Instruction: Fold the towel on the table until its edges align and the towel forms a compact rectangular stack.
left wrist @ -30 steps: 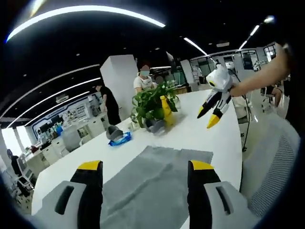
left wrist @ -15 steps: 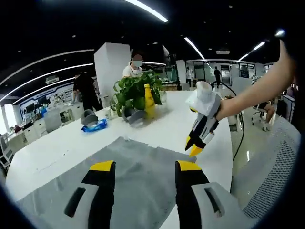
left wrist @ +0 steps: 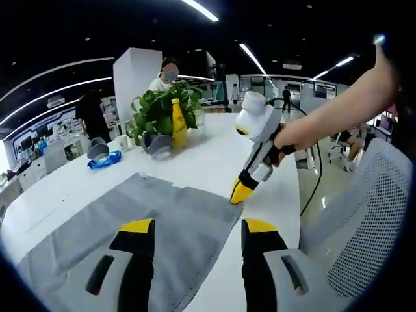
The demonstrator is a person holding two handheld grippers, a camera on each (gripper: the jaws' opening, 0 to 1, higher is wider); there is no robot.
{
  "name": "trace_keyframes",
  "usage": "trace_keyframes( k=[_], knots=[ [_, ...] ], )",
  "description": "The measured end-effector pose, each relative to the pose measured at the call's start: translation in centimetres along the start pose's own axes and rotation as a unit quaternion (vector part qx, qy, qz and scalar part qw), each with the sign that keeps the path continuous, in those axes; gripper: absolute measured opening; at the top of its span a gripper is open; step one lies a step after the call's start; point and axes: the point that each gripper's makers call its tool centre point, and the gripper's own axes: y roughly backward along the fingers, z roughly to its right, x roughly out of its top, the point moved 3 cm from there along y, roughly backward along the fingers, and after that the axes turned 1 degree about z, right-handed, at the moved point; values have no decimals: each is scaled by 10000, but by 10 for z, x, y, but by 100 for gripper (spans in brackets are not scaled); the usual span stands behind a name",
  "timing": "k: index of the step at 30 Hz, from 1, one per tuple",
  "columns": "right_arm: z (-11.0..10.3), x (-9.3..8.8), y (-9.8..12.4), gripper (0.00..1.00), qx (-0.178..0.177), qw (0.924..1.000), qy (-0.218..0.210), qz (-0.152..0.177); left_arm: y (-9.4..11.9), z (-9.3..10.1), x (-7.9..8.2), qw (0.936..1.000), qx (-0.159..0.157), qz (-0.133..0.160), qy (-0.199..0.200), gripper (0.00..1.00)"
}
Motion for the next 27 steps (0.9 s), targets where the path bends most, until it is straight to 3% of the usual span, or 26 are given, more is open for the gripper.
trace_keyframes(
  k=[3,5,8,12,18,21,23,27],
  knots=[
    [-16,8,10,0,319,9978,-392,424,-3,8,3,9999,-81,46,-123,54],
    [-26,13,17,0,488,9953,-533,649,-5,17,6,9989,-177,111,-421,53],
    [-47,22,27,0,765,9898,-705,977,-6,28,12,9946,-259,186,-989,43],
    [-76,33,34,0,1159,9808,-903,1280,-6,37,17,9935,-352,262,-1047,28],
    [-110,39,30,0,1550,9739,-1054,1278,-3,34,26,9892,-231,460,-1372,24],
    [-116,42,26,0,1672,9689,-1249,1327,-2,31,27,9882,-130,466,-1454,22],
    [-124,44,26,0,1886,9610,-1501,1356,1,25,28,9855,52,493,-1625,21],
    [-122,45,24,0,1874,9581,-1635,1420,2,21,29,9865,79,488,-1563,16]
  ],
)
